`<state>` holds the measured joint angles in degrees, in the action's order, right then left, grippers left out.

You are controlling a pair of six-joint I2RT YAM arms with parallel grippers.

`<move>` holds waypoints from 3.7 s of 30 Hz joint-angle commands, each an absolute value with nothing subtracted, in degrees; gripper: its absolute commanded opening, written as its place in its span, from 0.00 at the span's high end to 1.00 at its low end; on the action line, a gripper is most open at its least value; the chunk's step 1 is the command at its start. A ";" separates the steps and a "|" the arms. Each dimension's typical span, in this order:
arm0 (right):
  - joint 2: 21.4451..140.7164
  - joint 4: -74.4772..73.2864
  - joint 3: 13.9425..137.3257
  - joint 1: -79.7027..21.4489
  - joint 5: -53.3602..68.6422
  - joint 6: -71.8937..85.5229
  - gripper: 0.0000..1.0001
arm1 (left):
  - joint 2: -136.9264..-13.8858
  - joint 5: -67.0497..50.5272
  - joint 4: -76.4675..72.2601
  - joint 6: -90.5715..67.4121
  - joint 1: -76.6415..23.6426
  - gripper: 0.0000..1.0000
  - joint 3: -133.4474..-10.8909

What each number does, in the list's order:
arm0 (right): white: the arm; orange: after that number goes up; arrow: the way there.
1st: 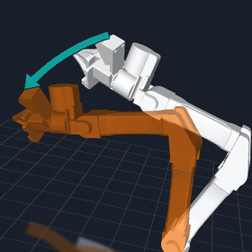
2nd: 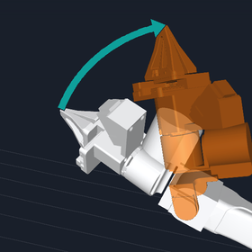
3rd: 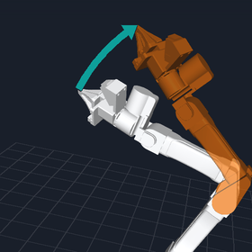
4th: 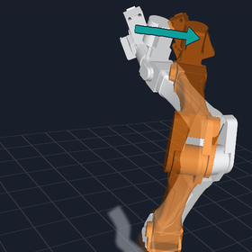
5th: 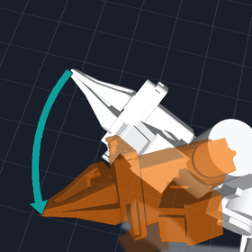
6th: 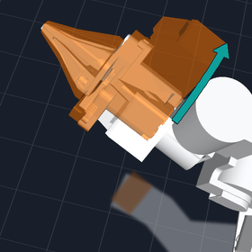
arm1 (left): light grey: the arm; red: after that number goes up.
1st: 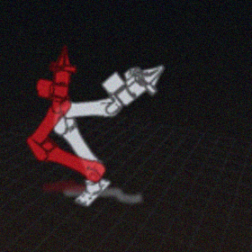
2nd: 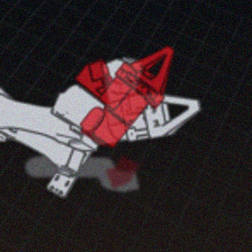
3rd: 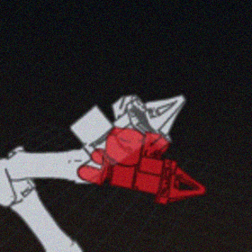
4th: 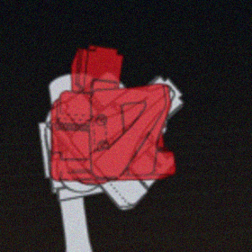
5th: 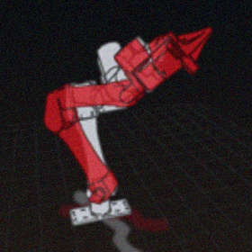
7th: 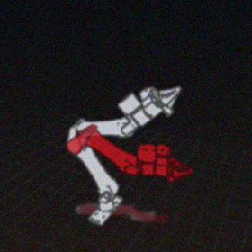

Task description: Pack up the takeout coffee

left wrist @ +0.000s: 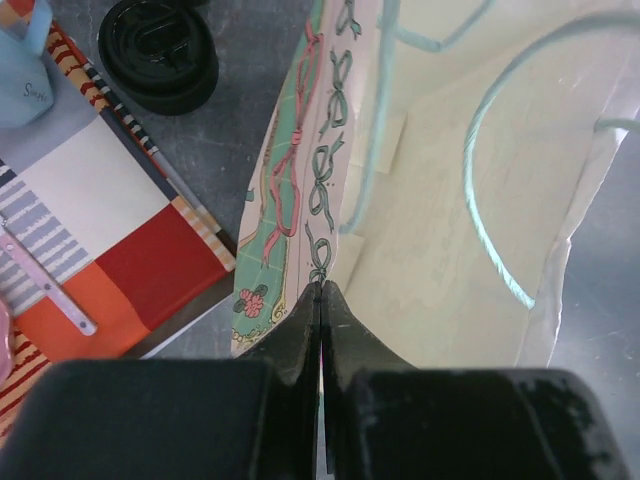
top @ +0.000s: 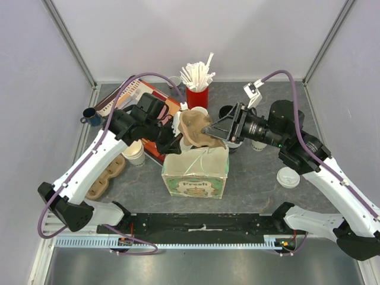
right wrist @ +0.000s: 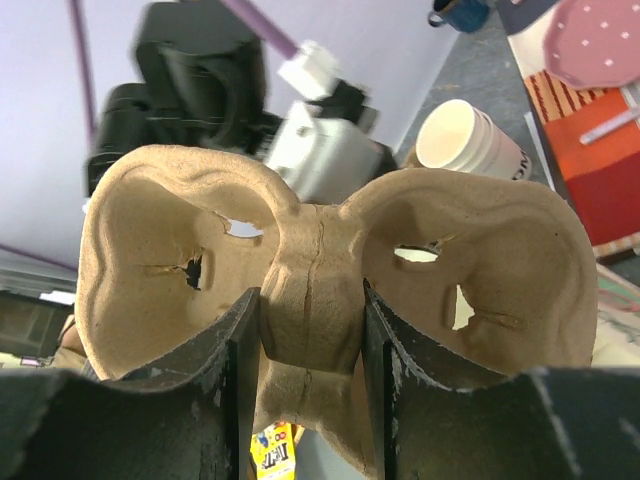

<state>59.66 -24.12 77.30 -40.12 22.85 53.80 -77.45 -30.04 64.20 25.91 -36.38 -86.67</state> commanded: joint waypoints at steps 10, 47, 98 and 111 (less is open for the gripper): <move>59.77 -24.87 75.76 -45.08 13.10 53.52 1.00 | -74.09 -33.05 61.52 18.37 -36.39 0.98 -87.45; 60.29 -30.50 76.38 -49.39 10.90 32.18 1.00 | -76.03 -26.81 59.86 17.92 -36.39 0.98 -87.28; 61.69 -46.75 81.12 -60.46 -14.39 42.10 1.00 | -74.53 -31.90 57.39 7.56 -33.75 0.98 -86.13; 75.05 -59.32 87.63 -65.04 -25.58 52.73 1.00 | -73.30 -36.47 55.11 5.89 -33.49 0.98 -85.08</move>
<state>73.14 -52.16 84.66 -64.90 -20.01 47.88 -74.35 -33.39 58.02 8.01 -33.58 -85.47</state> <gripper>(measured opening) 0.470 0.025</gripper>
